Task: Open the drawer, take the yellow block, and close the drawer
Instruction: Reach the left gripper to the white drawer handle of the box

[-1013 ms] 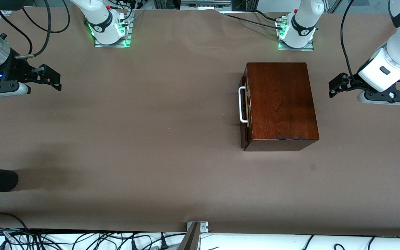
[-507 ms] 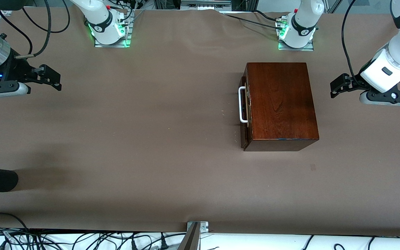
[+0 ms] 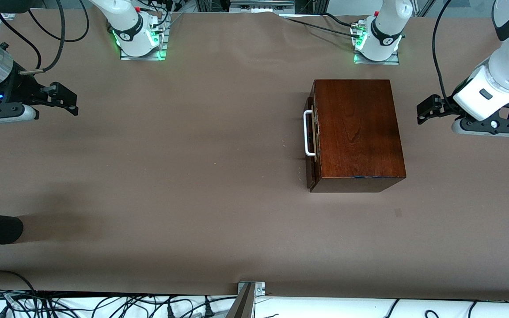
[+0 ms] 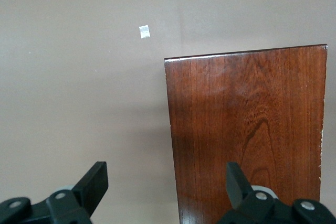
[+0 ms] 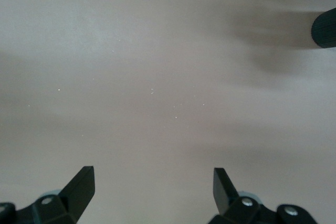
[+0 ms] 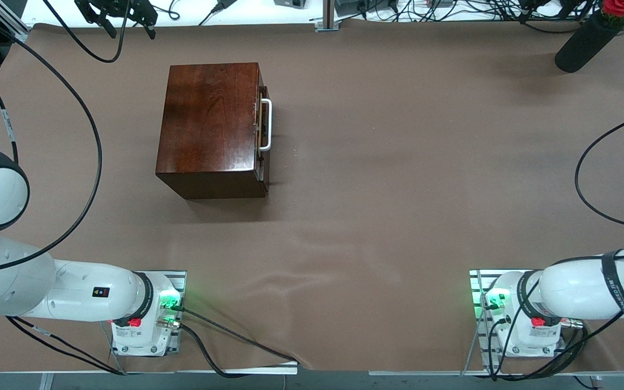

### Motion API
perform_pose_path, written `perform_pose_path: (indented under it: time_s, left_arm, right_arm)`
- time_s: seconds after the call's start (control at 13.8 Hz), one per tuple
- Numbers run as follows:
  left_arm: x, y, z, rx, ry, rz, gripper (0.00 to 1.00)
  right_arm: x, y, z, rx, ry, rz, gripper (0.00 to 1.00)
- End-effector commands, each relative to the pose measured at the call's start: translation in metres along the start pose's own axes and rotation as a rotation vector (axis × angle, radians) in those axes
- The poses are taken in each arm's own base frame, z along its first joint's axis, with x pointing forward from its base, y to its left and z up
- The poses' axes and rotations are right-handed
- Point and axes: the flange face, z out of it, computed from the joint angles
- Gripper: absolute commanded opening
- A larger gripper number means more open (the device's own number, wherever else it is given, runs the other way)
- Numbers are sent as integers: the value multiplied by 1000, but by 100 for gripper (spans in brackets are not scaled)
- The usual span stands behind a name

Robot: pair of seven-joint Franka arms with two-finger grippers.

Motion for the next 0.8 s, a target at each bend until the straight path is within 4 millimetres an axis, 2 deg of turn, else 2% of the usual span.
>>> perform_pose_path:
  time_s: [0.0,0.14,0.22,0.29,0.51,0.65,0.72]
  left_arm:
    - [10,3,9,20,-33,6,100]
    - [8,3,15,17,-67,12,100]
    - [6,8,16,19,-83,21,100]
    - [4,21,18,15,-90,45,100]
    - [2,89,26,16,-94,99,100]
    - [-4,148,27,8,-48,62,100]
    - [-6,176,37,14,-55,50,100]
  right_arm:
    - [0,-1,-6,18,4,10,100]
    - [0,-2,-6,18,4,8,100]
    - [0,-2,-6,18,4,8,100]
    - [0,-2,-6,18,4,8,100]
    - [0,-2,-6,18,5,8,100]
    - [0,-2,-6,18,4,8,100]
    - [0,-2,-6,18,4,8,100]
